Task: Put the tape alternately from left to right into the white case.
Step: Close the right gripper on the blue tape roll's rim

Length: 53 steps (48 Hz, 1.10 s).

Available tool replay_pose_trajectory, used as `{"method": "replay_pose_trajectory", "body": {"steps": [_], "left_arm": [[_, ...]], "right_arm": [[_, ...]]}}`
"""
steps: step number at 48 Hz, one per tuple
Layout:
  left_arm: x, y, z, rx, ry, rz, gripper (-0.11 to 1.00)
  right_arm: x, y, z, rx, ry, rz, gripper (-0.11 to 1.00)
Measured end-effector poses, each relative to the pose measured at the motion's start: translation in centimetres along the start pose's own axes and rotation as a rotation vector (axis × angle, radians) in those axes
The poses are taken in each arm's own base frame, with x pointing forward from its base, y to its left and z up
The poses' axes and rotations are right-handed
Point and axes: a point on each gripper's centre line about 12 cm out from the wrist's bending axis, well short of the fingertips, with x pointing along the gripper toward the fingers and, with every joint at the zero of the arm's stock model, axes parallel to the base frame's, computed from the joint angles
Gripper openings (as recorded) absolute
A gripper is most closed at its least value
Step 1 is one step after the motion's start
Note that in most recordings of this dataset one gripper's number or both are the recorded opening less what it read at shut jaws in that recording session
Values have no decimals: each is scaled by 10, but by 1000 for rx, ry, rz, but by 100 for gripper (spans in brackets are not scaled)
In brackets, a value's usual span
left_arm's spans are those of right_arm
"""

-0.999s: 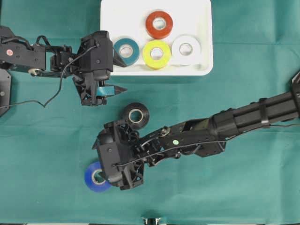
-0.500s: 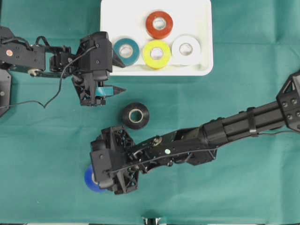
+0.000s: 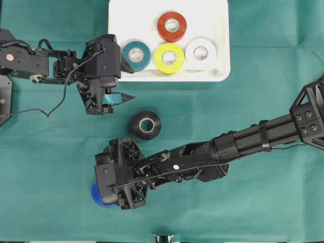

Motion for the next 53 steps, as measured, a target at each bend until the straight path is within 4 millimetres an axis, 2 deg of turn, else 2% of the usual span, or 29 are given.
{"method": "replay_pose_trajectory", "body": {"steps": [6,14,18,44,48,53], "left_arm": [[0,0,-1,2,2,0,81],[0,-1,-1,1,1,-1,80],[0,-1,-1,3,3,-1,80],[0,0,-1,2,3,0,80],[0,0,-1,3,2,0,80],[0,0,-1,2,3,0,80]], "right_arm": [[0,0,0,0,0,0,60],[-1,1,1,-1,-1,1,17],[0,2,0,-4,1,1,3],[-1,1,-1,-8,5,-3,2],[-6,-1,-1,-9,18,-17,2],[-23,-3,5,-9,25,-34,2]]}}
